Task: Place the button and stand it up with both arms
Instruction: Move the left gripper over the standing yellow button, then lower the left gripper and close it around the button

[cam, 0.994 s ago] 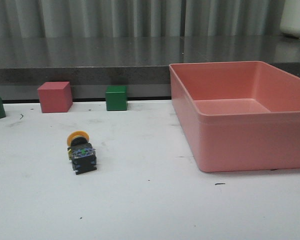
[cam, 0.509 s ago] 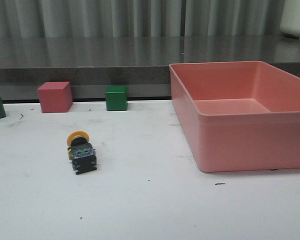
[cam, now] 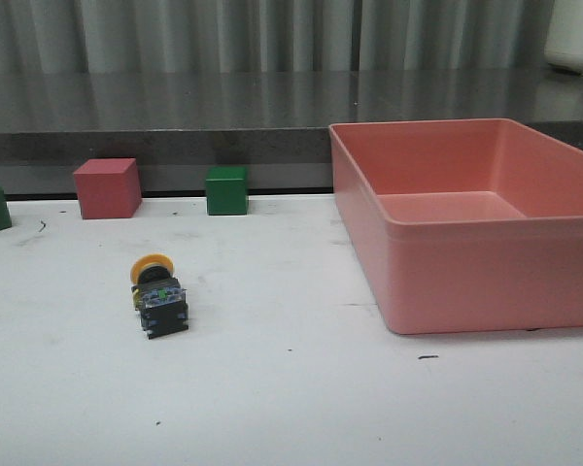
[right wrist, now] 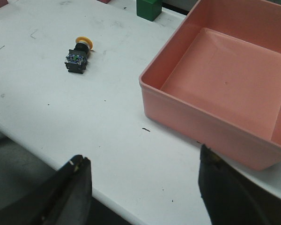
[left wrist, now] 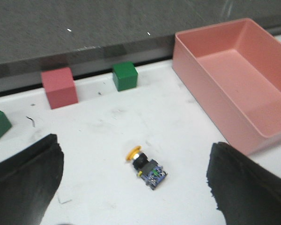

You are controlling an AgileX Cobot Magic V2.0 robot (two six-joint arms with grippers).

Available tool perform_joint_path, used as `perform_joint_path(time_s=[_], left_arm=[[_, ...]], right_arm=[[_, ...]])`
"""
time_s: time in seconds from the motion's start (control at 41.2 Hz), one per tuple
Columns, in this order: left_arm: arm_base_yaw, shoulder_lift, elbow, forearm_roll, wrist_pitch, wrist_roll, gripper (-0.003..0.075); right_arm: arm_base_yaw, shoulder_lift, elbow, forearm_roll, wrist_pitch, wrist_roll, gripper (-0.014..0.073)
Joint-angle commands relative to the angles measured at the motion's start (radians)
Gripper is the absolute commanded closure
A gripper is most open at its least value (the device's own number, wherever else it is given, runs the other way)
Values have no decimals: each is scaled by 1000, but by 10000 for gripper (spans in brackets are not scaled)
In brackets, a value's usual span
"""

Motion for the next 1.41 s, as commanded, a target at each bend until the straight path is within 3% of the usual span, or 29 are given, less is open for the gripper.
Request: perform_joint_path(time_s=[0.0, 0.218, 0.436, 0.727, 1.164, 1.382], left_arm=[[-70, 106, -54, -7, -52, -12, 113], [-154, 412, -159, 195, 62, -263, 113], [-158, 686, -293, 222, 211, -350, 113], [-123, 877, -370, 185, 173, -432, 113], [-53, 1026, -428, 73, 62, -436, 113], [-55, 1083, -488, 64, 104, -429, 113]], right_arm=[[-7, 4, -24, -14, -77, -7, 84], [-7, 4, -24, -14, -77, -7, 84], [-7, 4, -24, -14, -77, -7, 84], [-7, 4, -24, -14, -77, -7, 84], [-7, 4, -24, -14, -77, -7, 84], [-7, 4, -24, -14, -77, -7, 84]])
